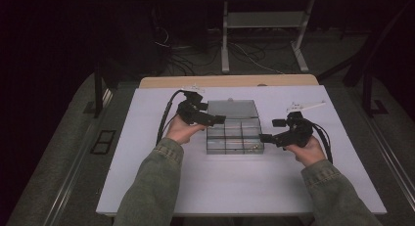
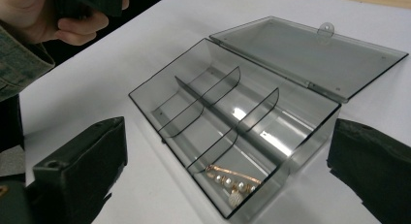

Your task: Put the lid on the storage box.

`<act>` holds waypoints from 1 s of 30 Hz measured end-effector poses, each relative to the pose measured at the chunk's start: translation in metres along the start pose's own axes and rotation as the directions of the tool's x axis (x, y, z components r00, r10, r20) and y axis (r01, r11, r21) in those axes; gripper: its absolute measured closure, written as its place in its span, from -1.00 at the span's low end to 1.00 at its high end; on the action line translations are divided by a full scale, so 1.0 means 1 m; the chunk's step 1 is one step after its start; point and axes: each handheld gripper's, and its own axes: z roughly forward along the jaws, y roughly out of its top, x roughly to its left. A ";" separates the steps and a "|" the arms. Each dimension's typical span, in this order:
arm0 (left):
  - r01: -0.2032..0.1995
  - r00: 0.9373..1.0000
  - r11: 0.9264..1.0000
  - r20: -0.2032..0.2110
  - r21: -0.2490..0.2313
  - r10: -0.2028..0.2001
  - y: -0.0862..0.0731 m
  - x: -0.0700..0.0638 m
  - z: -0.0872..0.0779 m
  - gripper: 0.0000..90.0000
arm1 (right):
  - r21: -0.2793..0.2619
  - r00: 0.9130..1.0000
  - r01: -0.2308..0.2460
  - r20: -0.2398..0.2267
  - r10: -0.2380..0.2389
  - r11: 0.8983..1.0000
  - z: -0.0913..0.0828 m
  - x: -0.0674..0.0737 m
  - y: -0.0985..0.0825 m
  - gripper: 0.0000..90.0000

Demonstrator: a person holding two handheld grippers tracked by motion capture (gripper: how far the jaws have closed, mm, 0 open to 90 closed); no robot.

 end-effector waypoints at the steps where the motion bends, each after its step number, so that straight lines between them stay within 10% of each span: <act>1: 0.002 1.000 1.000 -0.005 -0.004 -0.002 0.000 0.003 -0.002 -1.00 | -0.002 1.000 0.004 0.001 -0.004 1.000 0.001 -0.001 0.002 -0.99; 30: 0.151 0.979 0.981 -0.116 -0.123 -0.165 -0.023 0.060 -0.009 -1.00 | 0.029 0.997 -0.054 0.061 0.052 0.998 0.039 -0.037 0.037 -0.99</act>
